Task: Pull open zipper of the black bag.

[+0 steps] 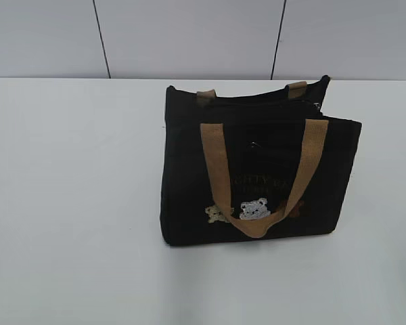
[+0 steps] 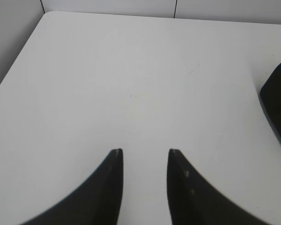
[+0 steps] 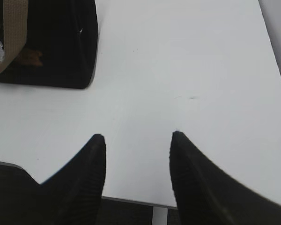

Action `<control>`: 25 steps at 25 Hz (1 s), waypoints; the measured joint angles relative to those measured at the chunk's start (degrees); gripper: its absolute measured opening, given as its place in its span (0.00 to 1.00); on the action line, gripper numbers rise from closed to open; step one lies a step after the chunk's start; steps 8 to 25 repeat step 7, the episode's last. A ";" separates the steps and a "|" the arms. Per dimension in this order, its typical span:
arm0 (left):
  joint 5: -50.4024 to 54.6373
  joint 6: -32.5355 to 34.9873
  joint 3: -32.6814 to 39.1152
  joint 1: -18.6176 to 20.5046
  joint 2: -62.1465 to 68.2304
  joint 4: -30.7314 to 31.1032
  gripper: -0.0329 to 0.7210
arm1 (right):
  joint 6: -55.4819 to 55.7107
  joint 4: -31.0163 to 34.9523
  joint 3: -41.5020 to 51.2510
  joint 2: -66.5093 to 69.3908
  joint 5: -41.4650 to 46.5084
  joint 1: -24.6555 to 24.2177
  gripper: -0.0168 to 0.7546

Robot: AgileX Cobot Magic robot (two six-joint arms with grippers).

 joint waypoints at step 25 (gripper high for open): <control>0.00 0.00 0.00 0.00 0.00 0.00 0.36 | 0.00 0.05 0.00 0.00 0.00 0.00 0.47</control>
